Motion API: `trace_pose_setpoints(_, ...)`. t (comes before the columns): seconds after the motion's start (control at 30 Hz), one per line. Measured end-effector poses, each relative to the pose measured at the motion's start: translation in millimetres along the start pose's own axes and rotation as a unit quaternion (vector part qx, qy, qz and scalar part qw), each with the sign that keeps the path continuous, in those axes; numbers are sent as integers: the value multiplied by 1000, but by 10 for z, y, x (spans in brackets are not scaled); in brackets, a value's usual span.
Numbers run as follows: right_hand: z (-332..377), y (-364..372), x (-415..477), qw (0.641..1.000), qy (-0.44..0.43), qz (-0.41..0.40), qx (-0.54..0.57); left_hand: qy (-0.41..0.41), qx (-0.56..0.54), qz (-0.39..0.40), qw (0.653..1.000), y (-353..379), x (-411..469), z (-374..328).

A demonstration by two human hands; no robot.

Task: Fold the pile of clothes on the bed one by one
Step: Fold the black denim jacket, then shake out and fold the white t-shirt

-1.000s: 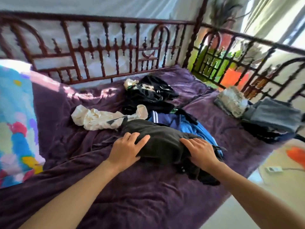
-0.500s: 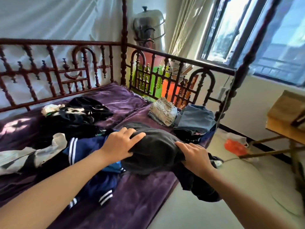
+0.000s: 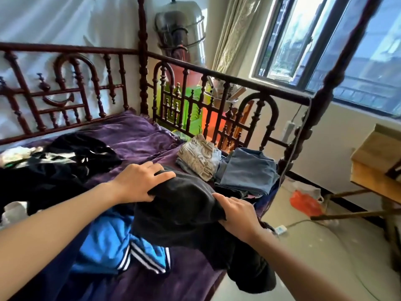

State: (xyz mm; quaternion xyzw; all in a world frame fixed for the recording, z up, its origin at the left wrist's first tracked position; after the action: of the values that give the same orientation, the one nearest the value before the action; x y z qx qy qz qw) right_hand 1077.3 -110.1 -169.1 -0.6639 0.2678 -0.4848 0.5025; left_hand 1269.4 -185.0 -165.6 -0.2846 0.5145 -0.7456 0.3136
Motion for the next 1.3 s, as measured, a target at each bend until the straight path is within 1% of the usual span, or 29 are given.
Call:
trace_pose_setpoints(0.17, -423, 394, 757, 999, -10, 31, -1, -15, -26, 35, 999, 376, 700, 497)
trace_pose_setpoints(0.27, -773, 604, 1201, 998, 7, 63, 25, -10, -17, 45, 999, 438, 1242, 791)
trace_pose_setpoints(0.33, -1009, 639, 1489, 997, 15, 68, 23, -2, -10, 38, 999, 401, 1615, 965)
trace_pose_setpoints(0.4, -1334, 630, 1877, 998, 16, 56, 32, -8, -8, 10, 1000, 306, 2101, 1212)
trace_pose_setpoints(0.47, -1683, 544, 2295, 999, 22, 30, 18, -1, -11, -29, 1000, 194, 2577, 1418)
trace_pose_setpoints(0.53, -1971, 482, 2694, 999, -1, -27, -19, -1, -16, -77, 997, 106, 3033, 1639)
trace_pose_setpoints(0.6, -2230, 579, 3069, 995, -30, -74, -66, -1, -28, -117, 993, 161, 3468, 1841)
trace_pose_setpoints(0.63, -2336, 716, 3218, 991, -41, -99, -82, -18, -30, -124, 992, 288, 3672, 1928)
trace_pose_setpoints(0.67, -2424, 931, 3344, 988, -48, -113, -94, -53, -23, -111, 992, 498, 3862, 2007)
trace_pose_setpoints(0.7, -2493, 1204, 3466, 988, -47, -110, -100, -100, -10, -74, 992, 801, 4040, 2065)
trace_pose_setpoints(0.73, -2549, 1540, 3570, 991, -38, -77, -103, -146, 2, -14, 989, 1177, 4191, 2069)
trace_pose_setpoints(0.77, -2629, 1956, 3622, 994, -21, -4, -103, -177, -9, 45, 983, 1572, 4304, 1983)
trace_pose_setpoints(0.8, -2738, 2425, 3600, 991, -2, 100, -89, -192, -37, 91, 976, 1945, 4381, 1799)
trace_pose_setpoints(0.83, -2896, 2883, 3506, 978, 23, 198, -65, -188, -69, 131, 971, 2284, 4431, 1536)
trace_pose_setpoints(0.87, -3094, 3293, 3343, 952, 47, 297, -54, -168, -99, 174, 965, 2591, 4462, 1229)
trace_pose_setpoints(0.9, -3304, 3602, 3150, 925, 62, 371, -52, -141, -126, 219, 957, 2857, 4474, 929)
trace_pose_setpoints(0.93, -3527, 3833, 2957, 902, 71, 421, -56, -123, -152, 256, 947, 3072, 4476, 667)
trace_pose_setpoints(1.0, -3890, 4142, 2653, 874, 80, 476, -64, -102, -194, 301, 928, 3364, 4491, 286)
trace_pose_setpoints(1.1, -4057, 4364, 2507, 854, 78, 509, -75, -90, -224, 342, 908, 3578, 4491, -4)
trace_pose_setpoints(1.3, -3928, 4421, 2600, 866, 72, 489, -75, -102, -242, 357, 896, 3526, 4482, -70)
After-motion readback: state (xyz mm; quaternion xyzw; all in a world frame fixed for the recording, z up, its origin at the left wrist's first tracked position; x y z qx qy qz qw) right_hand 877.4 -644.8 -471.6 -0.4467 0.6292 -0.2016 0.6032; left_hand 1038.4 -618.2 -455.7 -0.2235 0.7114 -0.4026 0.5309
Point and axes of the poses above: each hand's wrist, its own x-axis towards the middle knuckle, its own y-axis out of the palm, z = x × y, the point moved 8 cm from there along x, towards the middle knuckle, and after that the axes turned 1 degree about -z, right-handed, at the moved point
